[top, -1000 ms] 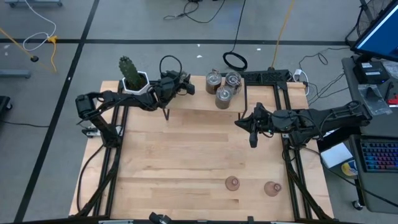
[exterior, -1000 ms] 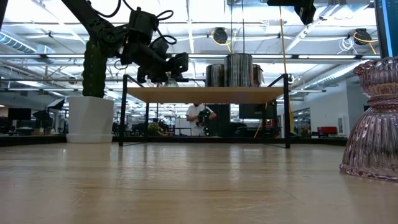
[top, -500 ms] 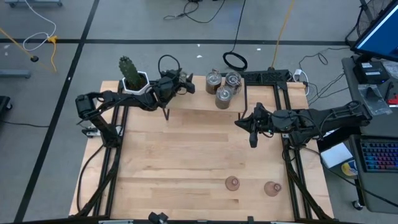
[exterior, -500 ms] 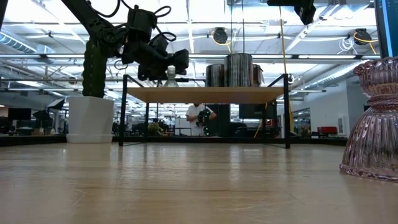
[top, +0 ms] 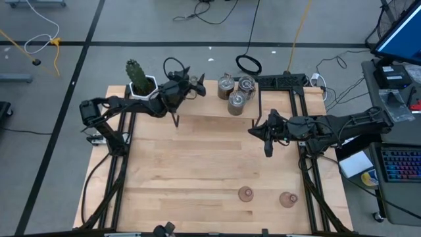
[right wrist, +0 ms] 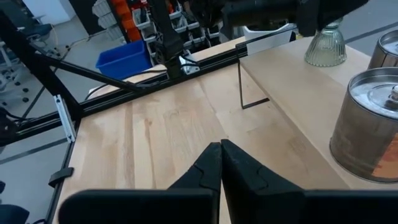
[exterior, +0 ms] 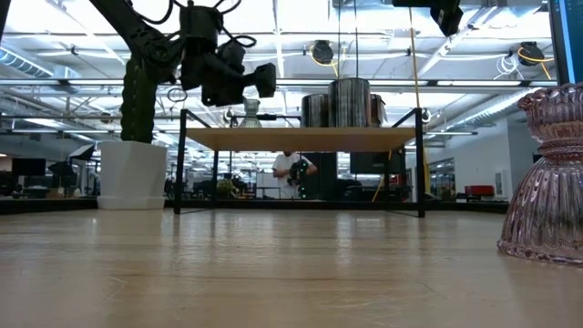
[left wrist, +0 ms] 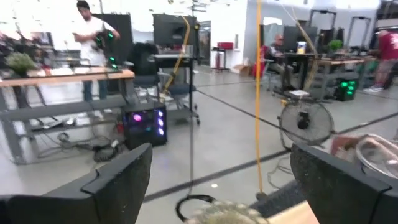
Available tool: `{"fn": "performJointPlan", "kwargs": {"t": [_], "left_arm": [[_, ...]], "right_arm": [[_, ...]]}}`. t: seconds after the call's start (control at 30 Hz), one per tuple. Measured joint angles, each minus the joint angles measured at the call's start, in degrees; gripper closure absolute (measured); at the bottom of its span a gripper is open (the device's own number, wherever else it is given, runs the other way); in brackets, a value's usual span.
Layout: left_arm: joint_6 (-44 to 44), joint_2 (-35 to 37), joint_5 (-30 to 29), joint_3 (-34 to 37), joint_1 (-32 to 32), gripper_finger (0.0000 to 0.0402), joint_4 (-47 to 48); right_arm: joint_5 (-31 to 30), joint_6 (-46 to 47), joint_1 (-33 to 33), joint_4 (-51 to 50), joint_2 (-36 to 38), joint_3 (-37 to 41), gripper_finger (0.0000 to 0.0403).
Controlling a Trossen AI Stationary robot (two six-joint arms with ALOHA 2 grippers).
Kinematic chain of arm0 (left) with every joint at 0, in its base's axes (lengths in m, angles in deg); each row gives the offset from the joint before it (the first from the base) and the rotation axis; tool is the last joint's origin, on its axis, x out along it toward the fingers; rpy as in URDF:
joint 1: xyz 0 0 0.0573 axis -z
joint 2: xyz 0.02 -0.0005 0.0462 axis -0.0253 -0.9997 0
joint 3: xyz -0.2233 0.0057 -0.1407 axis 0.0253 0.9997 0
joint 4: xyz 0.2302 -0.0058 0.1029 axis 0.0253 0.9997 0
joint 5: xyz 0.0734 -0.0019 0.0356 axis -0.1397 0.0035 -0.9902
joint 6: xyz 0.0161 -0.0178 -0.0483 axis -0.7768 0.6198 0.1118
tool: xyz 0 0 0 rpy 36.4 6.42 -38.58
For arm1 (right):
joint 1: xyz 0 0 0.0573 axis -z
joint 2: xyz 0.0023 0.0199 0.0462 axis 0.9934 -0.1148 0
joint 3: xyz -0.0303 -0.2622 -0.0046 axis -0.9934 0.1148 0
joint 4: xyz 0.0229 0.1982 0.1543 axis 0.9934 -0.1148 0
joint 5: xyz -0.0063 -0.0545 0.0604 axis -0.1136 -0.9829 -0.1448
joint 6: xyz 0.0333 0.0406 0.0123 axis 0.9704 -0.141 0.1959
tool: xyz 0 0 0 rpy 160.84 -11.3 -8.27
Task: Pick & Place candle stick holders
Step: Put the right pink vase candle holder on the shelf
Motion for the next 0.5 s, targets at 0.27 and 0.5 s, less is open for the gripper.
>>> {"fn": "performJointPlan", "kwargs": {"t": [0.27,0.5], "left_arm": [[-5.12,6.28,-2.05,0.02,2.31,0.0036,-0.16],[-4.96,13.91,-2.03,0.02,10.32,0.0032,3.84]], "right_arm": [[0.0,-0.32,-0.04,-0.01,0.0,0.0,0.0401],[2.42,0.01,-0.04,-0.31,0.0,0.0,0.0401]]}}
